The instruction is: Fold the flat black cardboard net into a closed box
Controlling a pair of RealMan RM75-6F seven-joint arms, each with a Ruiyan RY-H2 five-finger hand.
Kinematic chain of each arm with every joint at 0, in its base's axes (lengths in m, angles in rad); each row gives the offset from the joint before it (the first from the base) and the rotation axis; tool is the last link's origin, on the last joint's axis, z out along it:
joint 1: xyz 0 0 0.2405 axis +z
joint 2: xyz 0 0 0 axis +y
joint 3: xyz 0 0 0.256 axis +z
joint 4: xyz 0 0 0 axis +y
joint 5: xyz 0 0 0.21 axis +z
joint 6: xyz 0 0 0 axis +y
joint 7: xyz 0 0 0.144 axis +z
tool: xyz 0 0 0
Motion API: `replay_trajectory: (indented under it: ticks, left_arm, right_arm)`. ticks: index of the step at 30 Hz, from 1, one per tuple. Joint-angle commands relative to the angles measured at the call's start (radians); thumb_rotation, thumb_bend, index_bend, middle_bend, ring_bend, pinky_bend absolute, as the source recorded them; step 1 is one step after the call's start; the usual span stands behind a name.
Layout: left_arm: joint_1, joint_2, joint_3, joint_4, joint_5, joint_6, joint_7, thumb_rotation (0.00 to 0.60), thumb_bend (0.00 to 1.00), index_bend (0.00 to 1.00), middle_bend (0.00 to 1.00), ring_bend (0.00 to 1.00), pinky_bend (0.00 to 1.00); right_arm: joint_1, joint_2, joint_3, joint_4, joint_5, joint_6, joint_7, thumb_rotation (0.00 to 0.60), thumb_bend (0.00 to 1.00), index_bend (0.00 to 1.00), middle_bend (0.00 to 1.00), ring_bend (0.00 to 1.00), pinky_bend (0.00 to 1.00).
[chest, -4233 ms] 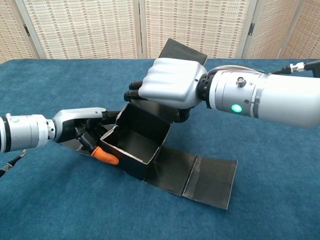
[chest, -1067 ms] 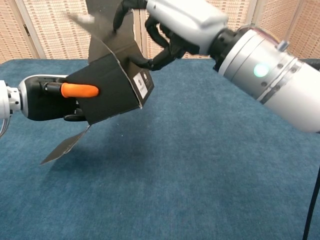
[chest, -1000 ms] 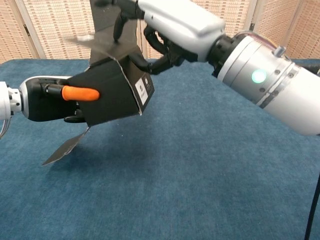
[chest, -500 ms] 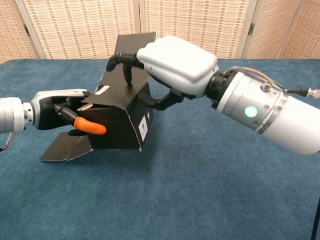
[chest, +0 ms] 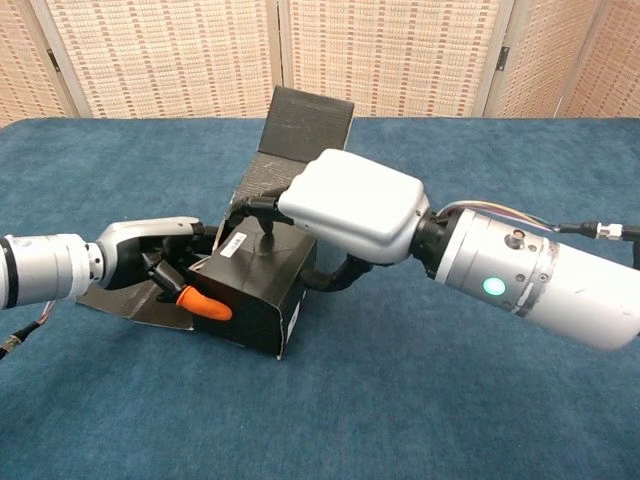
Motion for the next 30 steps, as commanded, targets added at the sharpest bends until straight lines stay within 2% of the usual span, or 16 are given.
replay_trajectory:
  ticks: [1,9,13,17,25,30]
  left_arm:
    - [0.001,-0.004,-0.003,0.008,-0.002,-0.012,0.004,0.6,0.2,0.34,0.34,0.62,0.88]
    - [0.004,-0.007,-0.012,0.011,-0.003,-0.032,0.016,0.6,0.2,0.34,0.34,0.62,0.87]
    - [0.004,-0.005,-0.017,0.007,-0.003,-0.041,0.021,0.6,0.2,0.34,0.34,0.62,0.87]
    - [0.004,-0.003,-0.02,0.007,0.0,-0.048,0.017,0.6,0.2,0.34,0.34,0.62,0.87]
    - [0.003,-0.002,-0.024,0.006,0.005,-0.053,0.013,0.6,0.2,0.34,0.34,0.62,0.87]
    - [0.002,0.001,-0.026,0.005,0.009,-0.06,0.006,0.6,0.2,0.34,0.34,0.62,0.87]
  right_arm:
    - [0.0,-0.007,-0.012,0.019,-0.007,-0.004,0.011,0.6,0.11,0.23,0.33,0.81,1.0]
    - [0.006,-0.025,-0.019,0.057,-0.018,0.007,0.033,0.6,0.1,0.23,0.35,0.82,1.0]
    - [0.013,-0.021,-0.013,0.047,-0.009,-0.004,0.06,0.6,0.0,0.23,0.35,0.82,1.0]
    - [0.035,0.006,-0.025,0.035,-0.018,-0.038,0.076,0.6,0.0,0.23,0.35,0.82,1.0]
    - [0.059,0.049,-0.019,-0.014,-0.017,-0.065,0.08,0.6,0.0,0.23,0.35,0.82,1.0]
    - [0.076,0.093,-0.003,-0.081,0.009,-0.106,0.086,0.6,0.0,0.23,0.34,0.82,1.0]
